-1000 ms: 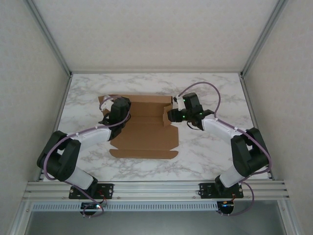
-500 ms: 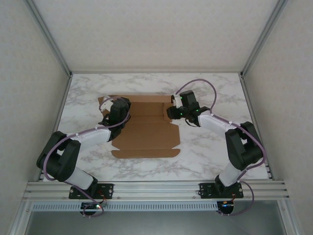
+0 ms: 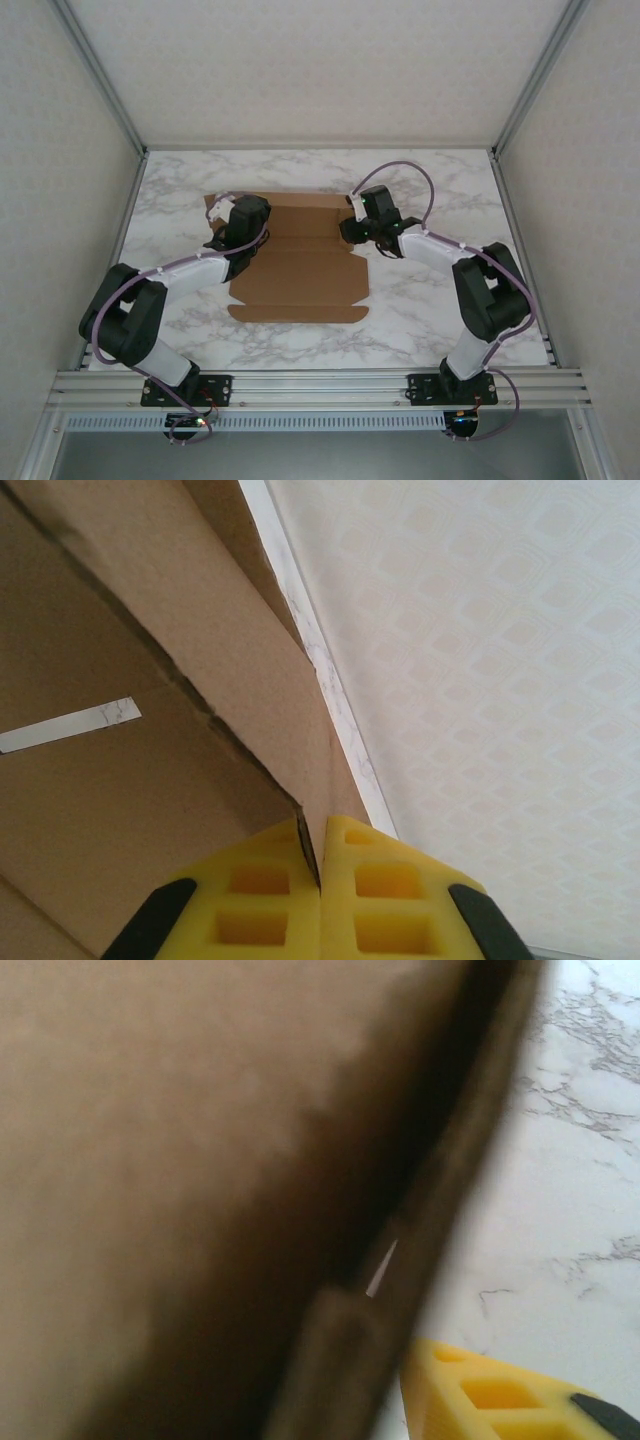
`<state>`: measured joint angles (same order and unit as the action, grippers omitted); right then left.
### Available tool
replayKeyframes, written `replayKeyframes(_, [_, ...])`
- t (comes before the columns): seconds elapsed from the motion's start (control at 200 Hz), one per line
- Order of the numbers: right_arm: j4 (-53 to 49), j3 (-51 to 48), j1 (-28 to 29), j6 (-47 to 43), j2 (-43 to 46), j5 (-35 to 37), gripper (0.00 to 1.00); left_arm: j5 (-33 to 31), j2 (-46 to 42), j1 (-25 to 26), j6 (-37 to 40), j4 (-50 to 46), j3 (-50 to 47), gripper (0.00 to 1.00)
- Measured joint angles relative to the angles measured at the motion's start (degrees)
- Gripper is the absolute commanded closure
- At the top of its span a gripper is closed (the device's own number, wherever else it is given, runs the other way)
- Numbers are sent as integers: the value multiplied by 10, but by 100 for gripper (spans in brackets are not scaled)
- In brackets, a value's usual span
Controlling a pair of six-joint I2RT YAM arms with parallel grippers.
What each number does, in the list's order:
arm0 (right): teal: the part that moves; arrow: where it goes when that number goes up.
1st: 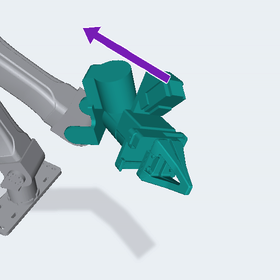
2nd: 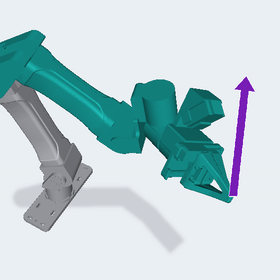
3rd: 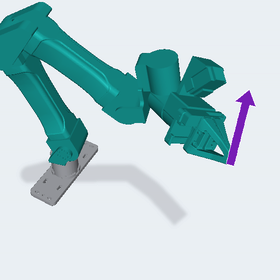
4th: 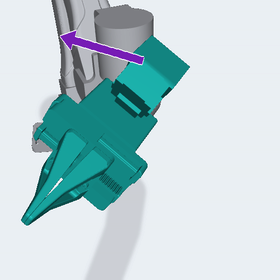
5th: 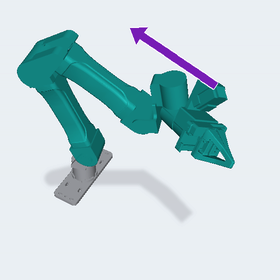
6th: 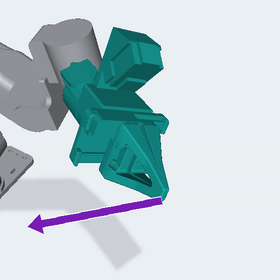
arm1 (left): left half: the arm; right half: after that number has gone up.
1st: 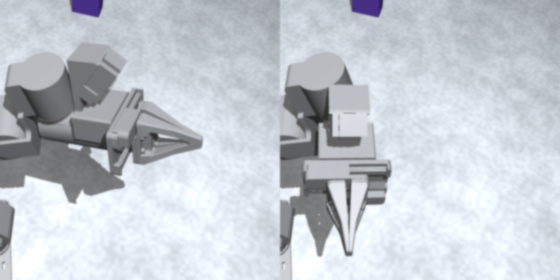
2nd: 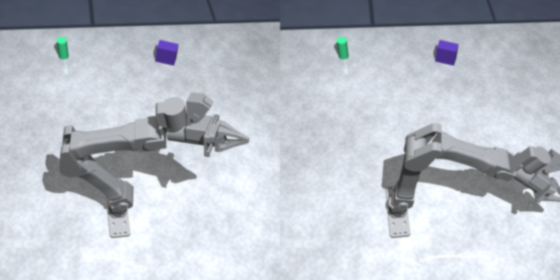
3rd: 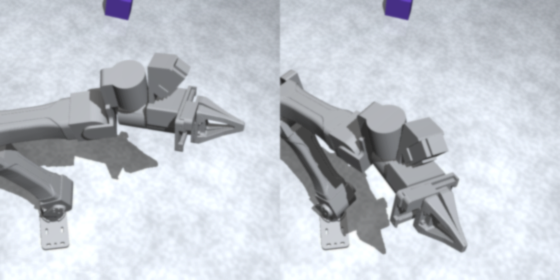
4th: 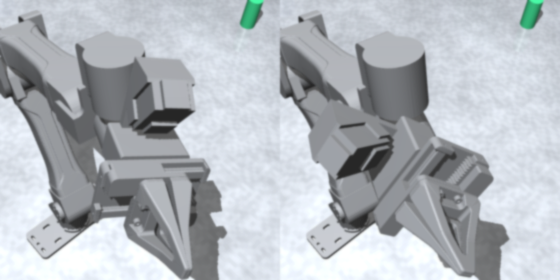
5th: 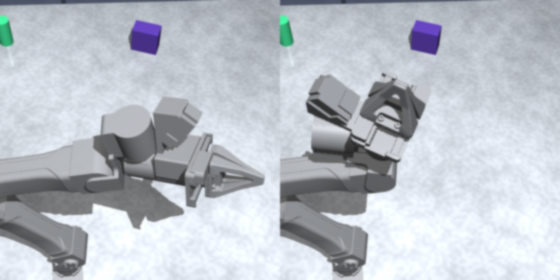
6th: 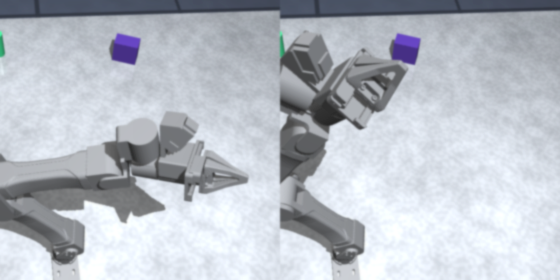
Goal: Fold the paper box
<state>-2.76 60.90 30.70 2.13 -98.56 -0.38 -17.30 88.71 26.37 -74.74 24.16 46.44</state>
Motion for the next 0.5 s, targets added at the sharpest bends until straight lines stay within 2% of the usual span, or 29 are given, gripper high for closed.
replayKeyframes(0.381, [5,11,18,21,-18,71,74,7,0,0,-5,2,0,100])
replayKeyframes(0.496, [4,14,24,35,-21,96,82,8,0,0,-9,2,-2,100])
